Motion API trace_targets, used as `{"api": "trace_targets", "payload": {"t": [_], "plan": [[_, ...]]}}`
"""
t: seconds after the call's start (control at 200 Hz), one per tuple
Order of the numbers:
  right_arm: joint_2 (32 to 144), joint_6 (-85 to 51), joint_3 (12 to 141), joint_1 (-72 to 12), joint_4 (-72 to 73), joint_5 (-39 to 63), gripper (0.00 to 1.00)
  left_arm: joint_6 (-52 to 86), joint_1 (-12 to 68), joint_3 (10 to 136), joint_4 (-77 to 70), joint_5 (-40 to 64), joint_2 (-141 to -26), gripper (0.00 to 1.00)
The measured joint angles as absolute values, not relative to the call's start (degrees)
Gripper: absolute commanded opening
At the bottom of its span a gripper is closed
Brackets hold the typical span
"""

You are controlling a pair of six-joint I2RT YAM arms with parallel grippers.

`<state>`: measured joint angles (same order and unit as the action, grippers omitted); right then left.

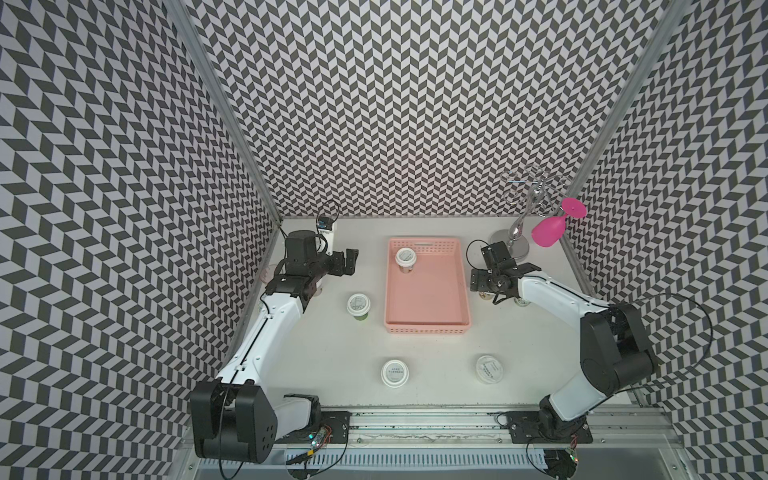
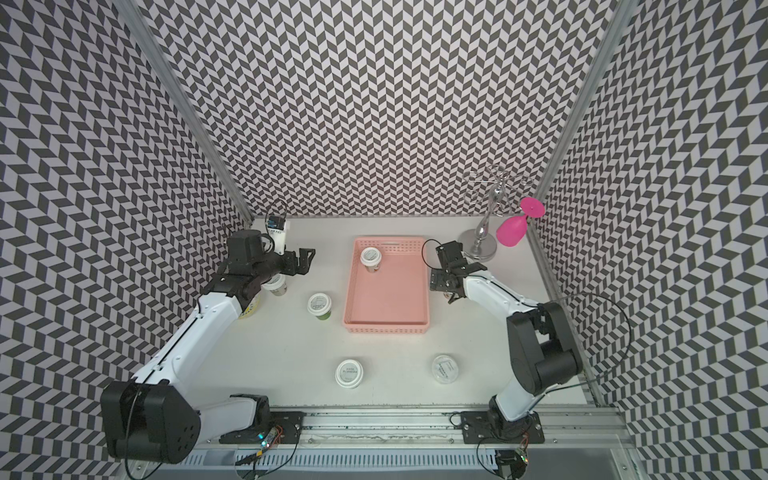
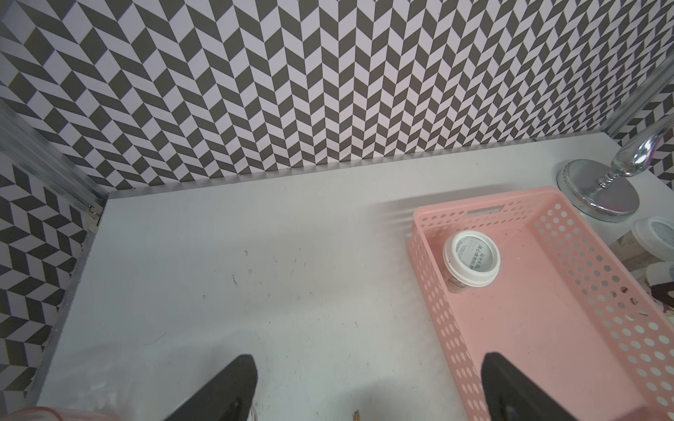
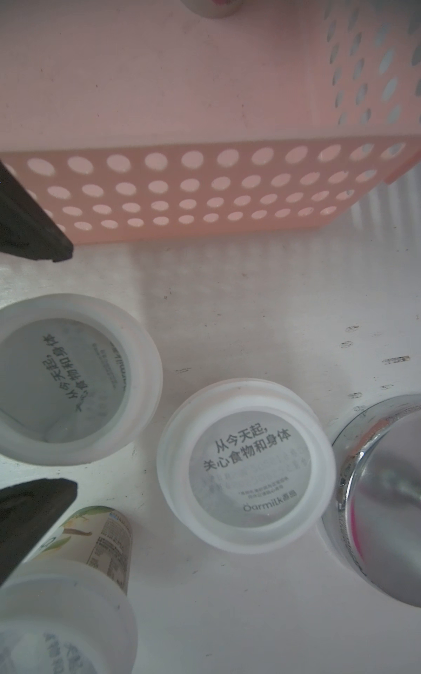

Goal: Put the yogurt in the basket
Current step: Pick up the yogurt from the center of the board.

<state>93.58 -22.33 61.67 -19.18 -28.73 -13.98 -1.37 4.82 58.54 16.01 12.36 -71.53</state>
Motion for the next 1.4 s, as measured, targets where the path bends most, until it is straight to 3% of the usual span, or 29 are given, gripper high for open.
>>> {"api": "trace_targets", "payload": {"t": [1.397], "plan": [[95.0,-22.0,61.2,-18.1,-28.3,-11.9,0.78,-0.3,3.9,57.9,15.6,13.2,-70.8,1.00]]}}
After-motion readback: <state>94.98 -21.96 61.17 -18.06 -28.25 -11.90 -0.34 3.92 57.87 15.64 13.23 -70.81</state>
